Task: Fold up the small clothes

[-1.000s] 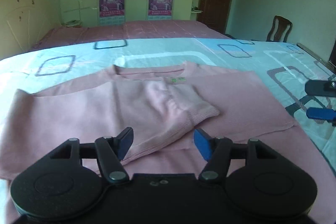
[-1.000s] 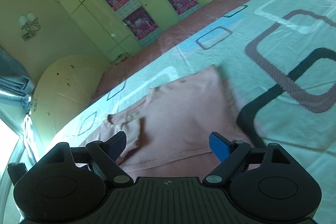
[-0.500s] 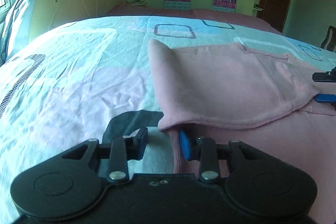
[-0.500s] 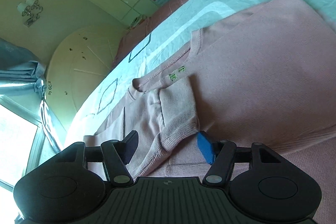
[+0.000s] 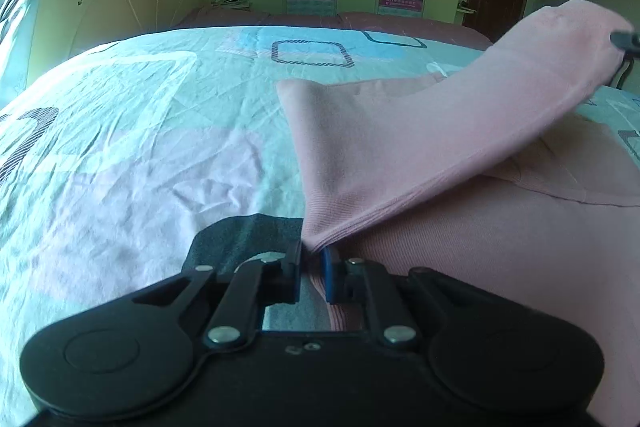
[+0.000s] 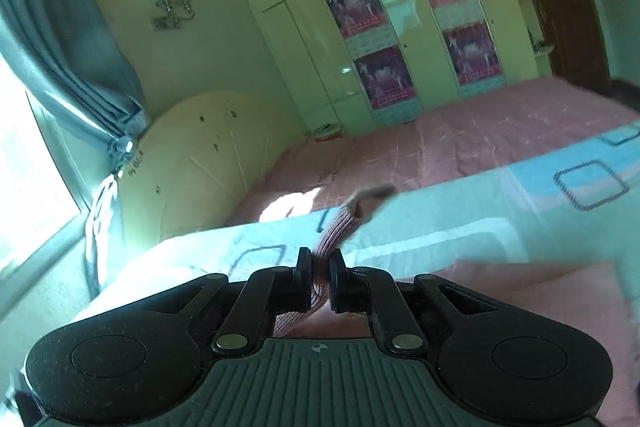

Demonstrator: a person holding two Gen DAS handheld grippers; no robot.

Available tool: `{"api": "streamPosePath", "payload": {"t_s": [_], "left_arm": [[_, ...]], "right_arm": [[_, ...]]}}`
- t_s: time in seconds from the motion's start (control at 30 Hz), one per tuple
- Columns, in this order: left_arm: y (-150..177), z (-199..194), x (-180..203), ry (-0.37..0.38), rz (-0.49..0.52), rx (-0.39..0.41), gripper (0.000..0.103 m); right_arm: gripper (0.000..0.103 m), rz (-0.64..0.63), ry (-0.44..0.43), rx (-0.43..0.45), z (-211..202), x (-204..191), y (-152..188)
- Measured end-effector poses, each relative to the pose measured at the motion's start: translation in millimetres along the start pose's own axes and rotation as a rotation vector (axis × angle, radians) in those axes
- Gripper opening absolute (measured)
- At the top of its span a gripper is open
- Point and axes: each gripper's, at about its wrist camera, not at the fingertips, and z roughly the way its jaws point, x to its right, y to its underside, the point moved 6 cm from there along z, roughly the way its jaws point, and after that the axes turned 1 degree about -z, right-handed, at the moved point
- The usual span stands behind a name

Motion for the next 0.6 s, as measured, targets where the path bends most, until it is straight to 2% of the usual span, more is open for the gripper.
{"api": "streamPosePath", "payload": {"t_s": [0.07, 0.17, 0.3, 0.53, 0.6], "left_arm": [[0.4, 0.4, -0.9, 0.004, -0.003, -0.001, 0.010], [0.5, 1.7, -2.8, 0.008, 0.000, -0.006, 0.010], [0.1, 3.5, -0.5, 0.007, 0.012, -0.009, 0.010], [0.0, 2.9, 0.0, 0.006, 0.020, -0.014, 0.010], [-0.2, 2.8, -0.4, 0.009, 0.021, -0.018, 0.010]], "right_arm": [[0.006, 0.091, 0.054, -0.121, 14.1, 28.8, 34.1], [0.005, 0.152, 0.086, -0.177, 12.5, 47.9, 71.4], [0.005, 0.214, 0.106, -0.200, 7.2, 63.1, 97.3], [0.005, 0.294, 0.102, -0.213, -1.7, 77.1, 103.4], [0.009, 0.360, 0.084, -0.161, -7.2, 80.3, 97.1]]}}
